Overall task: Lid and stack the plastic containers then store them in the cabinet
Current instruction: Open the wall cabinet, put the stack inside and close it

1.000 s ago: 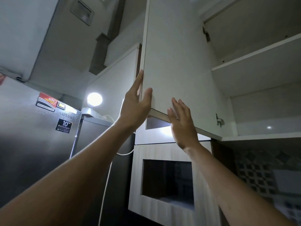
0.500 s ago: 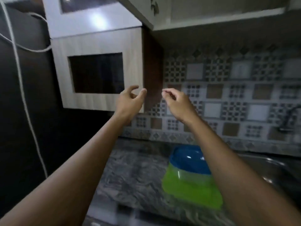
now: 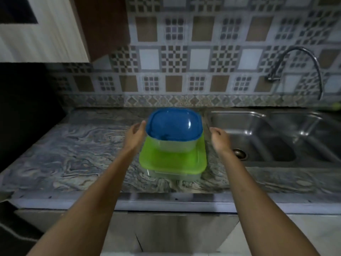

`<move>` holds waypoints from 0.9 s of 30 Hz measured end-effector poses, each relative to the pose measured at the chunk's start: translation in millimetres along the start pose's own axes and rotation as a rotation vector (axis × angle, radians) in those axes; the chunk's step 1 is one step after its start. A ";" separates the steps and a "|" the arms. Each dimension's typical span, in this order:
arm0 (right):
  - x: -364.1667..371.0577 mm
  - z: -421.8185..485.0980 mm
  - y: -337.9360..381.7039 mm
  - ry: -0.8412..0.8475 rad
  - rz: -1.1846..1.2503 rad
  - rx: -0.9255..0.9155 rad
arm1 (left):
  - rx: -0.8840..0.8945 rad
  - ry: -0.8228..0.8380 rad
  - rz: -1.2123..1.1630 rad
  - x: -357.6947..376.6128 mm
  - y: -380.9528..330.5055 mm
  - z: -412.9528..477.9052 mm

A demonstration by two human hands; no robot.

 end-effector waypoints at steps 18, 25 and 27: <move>88.1 75.0 -128.5 0.306 0.425 0.382 | -0.617 0.282 -0.311 67.8 155.9 84.9; 67.1 59.6 -108.3 0.368 0.263 0.238 | -0.570 0.329 -0.487 73.0 137.0 54.4; 59.3 53.0 -95.0 0.381 0.284 0.216 | -0.523 0.350 -0.500 70.1 127.1 46.0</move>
Point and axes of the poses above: each hand's wrist, its own z-axis towards the middle knuckle, its own x-axis out of the palm, y = z × x, the point moved 7 cm from there along z, towards the middle knuckle, and after that the axes turned 6 degrees about x, right-handed, at the moved point
